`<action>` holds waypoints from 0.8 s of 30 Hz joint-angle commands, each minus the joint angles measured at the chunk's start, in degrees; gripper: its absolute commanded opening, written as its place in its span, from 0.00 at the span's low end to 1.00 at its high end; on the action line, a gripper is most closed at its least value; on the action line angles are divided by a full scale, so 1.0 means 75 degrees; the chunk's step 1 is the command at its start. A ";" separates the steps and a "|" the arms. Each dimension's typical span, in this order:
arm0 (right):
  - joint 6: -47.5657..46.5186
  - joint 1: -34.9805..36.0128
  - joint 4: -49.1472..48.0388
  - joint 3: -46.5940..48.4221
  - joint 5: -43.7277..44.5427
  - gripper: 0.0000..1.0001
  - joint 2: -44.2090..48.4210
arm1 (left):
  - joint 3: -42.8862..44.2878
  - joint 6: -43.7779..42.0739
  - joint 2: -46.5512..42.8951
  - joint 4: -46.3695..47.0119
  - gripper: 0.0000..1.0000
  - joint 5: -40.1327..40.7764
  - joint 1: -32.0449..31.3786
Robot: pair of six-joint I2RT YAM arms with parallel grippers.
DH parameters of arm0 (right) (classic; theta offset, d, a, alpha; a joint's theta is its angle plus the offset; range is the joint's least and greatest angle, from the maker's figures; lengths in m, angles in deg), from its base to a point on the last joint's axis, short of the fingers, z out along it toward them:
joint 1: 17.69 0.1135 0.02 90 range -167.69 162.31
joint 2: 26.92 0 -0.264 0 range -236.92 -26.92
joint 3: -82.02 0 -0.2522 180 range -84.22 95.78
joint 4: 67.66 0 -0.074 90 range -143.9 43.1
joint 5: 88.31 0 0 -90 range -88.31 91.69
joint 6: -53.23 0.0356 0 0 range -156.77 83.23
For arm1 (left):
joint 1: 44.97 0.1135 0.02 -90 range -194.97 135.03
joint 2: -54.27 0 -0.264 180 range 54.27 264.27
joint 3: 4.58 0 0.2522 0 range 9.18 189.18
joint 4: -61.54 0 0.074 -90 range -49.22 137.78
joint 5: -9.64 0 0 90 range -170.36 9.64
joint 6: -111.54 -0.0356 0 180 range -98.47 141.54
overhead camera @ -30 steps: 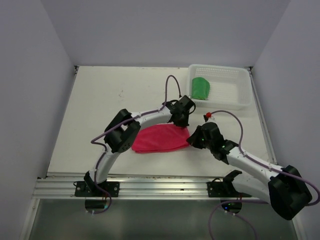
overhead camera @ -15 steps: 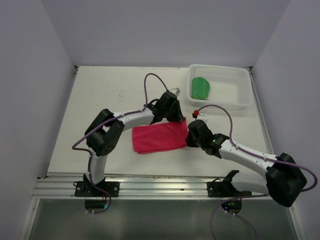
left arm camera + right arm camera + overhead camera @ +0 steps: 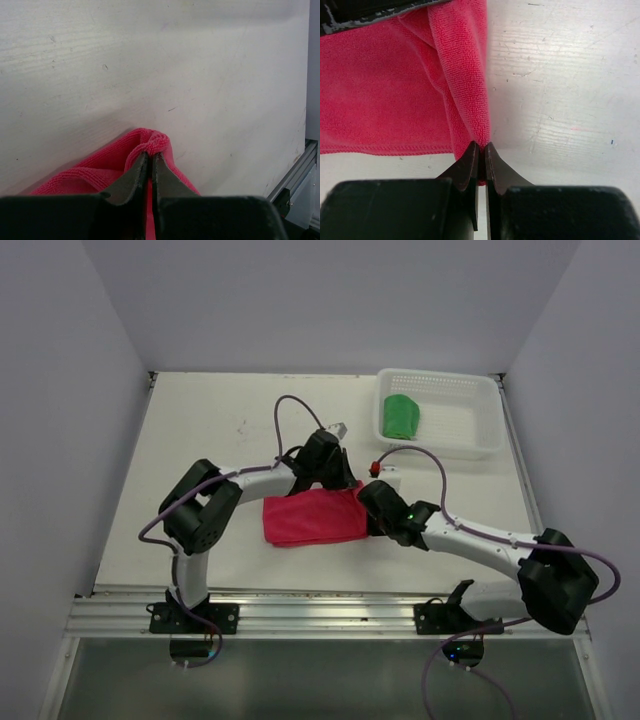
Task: Roll the towels
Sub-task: Roll the towel
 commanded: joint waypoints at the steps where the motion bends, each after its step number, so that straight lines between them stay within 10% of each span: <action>1: -0.0073 0.0144 0.0827 0.0287 0.0406 0.00 -0.0167 | -0.0180 -0.0131 -0.0508 0.0980 0.00 0.0265 0.0309; 24: 0.0056 0.1679 0.1087 0.1190 0.2165 0.02 -0.1949 | -0.0509 -0.1279 -0.0368 0.0924 0.00 0.0322 0.0403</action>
